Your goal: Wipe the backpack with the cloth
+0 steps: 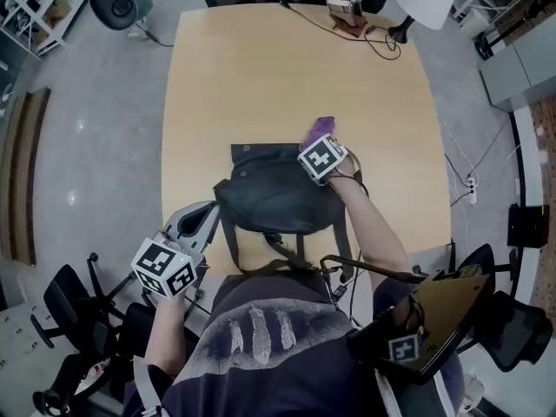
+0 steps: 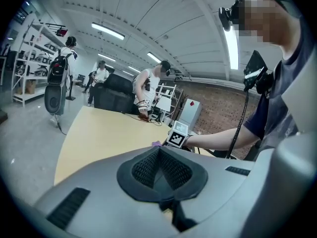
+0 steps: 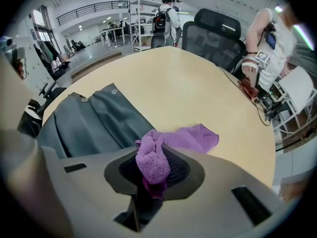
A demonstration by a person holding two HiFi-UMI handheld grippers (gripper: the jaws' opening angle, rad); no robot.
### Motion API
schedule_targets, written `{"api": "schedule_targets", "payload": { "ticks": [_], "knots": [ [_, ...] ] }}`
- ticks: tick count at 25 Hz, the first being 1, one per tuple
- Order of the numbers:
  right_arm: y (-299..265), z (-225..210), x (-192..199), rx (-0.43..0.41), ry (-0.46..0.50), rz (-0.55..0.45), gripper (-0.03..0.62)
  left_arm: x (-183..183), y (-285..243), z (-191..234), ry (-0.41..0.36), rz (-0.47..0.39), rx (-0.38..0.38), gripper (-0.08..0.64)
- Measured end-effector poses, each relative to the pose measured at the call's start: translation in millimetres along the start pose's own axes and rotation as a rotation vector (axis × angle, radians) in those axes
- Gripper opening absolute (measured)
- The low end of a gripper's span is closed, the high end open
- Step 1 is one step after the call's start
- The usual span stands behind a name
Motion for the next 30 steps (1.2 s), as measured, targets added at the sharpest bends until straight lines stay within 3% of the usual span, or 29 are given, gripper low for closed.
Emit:
{"api": "schedule_targets", "payload": {
  "ticks": [5,10,16,22,25,30],
  "knots": [
    [-10,27,-22,-0.06,0.069,0.023,0.071,8,15,5,0.027,-0.015,-0.034,0.008],
    [-20,59,-44,-0.176,0.053,0.003,0.071,10,25,14,0.041,-0.026,-0.059,0.008],
    [-28,103,-74,-0.226,0.149,-0.021,0.071,15,35,22,0.057,-0.028,-0.082,0.008],
    [-36,124,-87,-0.338,0.103,-0.051,0.071,18,43,23,0.068,-0.03,-0.103,0.008],
    [-38,125,-91,-0.347,0.064,-0.06,0.071,19,46,25,0.07,-0.027,-0.109,0.008],
    [-38,153,-108,-0.472,0.062,-0.125,0.071,19,48,24,0.07,-0.027,-0.113,0.008]
  ]
}}
Point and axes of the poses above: the fingertips, and each gripper's own axes: y backward along the fingers, z to its left, x out of its underside, the point moved 10 cm from there along y, backward along the fingers, and after that the axes turned 5 degrees about -y, right-handed, at the moved point
